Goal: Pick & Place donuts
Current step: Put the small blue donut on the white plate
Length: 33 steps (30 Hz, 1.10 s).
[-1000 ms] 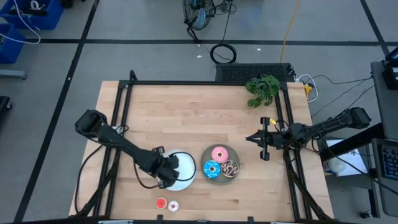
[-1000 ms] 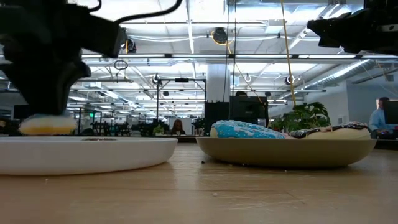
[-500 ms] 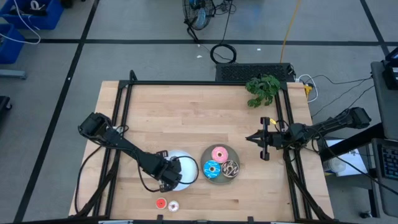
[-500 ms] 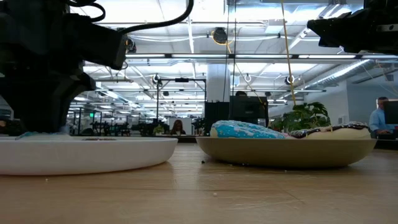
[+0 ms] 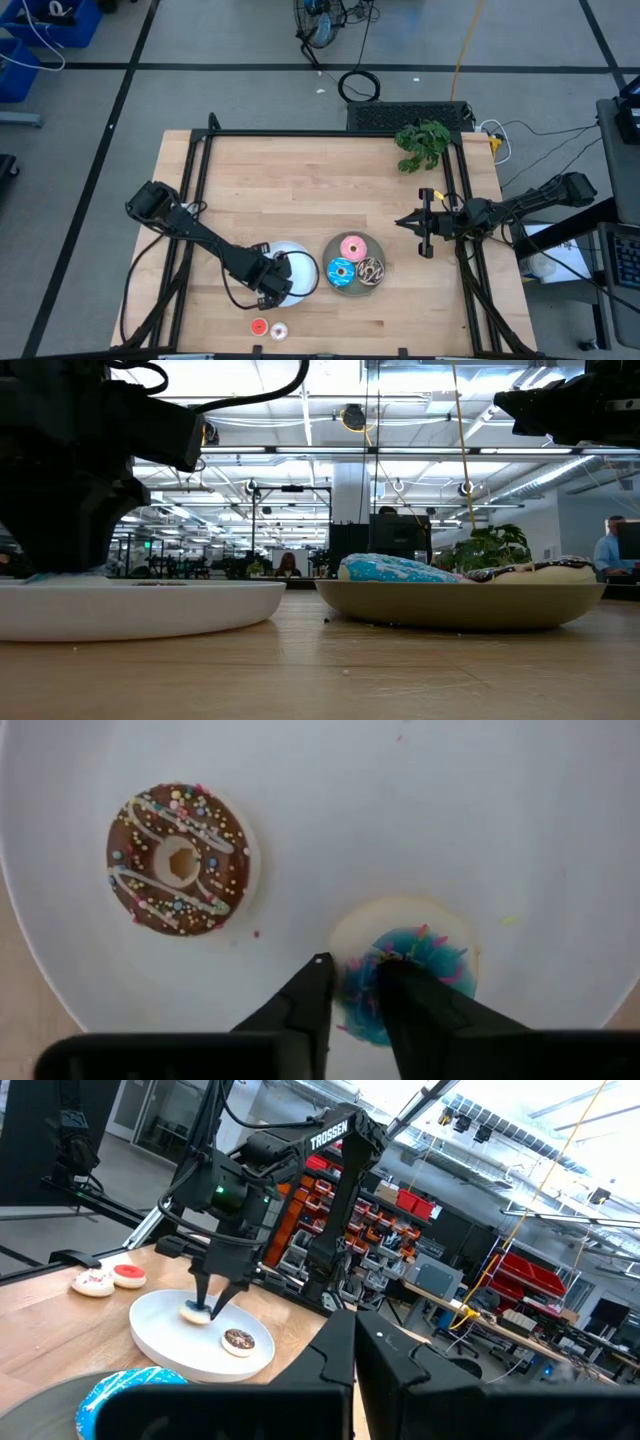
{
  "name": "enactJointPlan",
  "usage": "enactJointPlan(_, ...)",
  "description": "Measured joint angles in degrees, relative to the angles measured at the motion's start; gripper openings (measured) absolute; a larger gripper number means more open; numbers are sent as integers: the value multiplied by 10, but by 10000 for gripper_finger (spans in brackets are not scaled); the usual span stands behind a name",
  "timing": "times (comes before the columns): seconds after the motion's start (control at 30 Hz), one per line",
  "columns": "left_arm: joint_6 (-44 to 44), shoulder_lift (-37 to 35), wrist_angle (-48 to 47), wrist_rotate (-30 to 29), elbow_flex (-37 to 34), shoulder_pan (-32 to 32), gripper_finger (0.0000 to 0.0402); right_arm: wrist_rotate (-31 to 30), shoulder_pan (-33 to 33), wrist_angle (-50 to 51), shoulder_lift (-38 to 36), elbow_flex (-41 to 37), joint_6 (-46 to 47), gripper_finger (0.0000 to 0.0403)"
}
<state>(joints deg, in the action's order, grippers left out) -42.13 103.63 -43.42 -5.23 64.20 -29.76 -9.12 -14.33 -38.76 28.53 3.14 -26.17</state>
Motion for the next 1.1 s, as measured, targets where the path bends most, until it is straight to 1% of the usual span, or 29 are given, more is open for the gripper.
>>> enactJointPlan(0.1, -4, 0, 0, 1, 0, 0, 120, 0, 0, 0, 0, 0, -1, 0)
enactJointPlan(0.3, -39, 0, -1, 15, 0, 2, 205, 0, 0, -1, 0, 0, -11, 0)
enactJointPlan(0.43, -57, 0, -3, 18, 0, 6, 239, 0, 0, -2, 0, 0, -17, 0)
enactJointPlan(0.57, -56, -1, -18, 26, 0, 14, 247, 0, 0, -2, 0, 0, -18, 0)
enactJointPlan(0.8, -62, -27, -89, 53, 1, 38, 248, 0, 0, -2, 0, 0, -32, 0)
enactJointPlan(0.87, -68, -35, -92, 45, 1, 42, 248, 0, 0, -3, 0, 0, -32, 0)
enactJointPlan(1.0, -75, -44, -91, 8, 1, 44, 248, 0, 0, -3, 0, 0, -32, 0)
enactJointPlan(1.1, -75, -44, -91, 2, 1, 41, 249, 0, 0, -3, 0, 0, -32, 0)
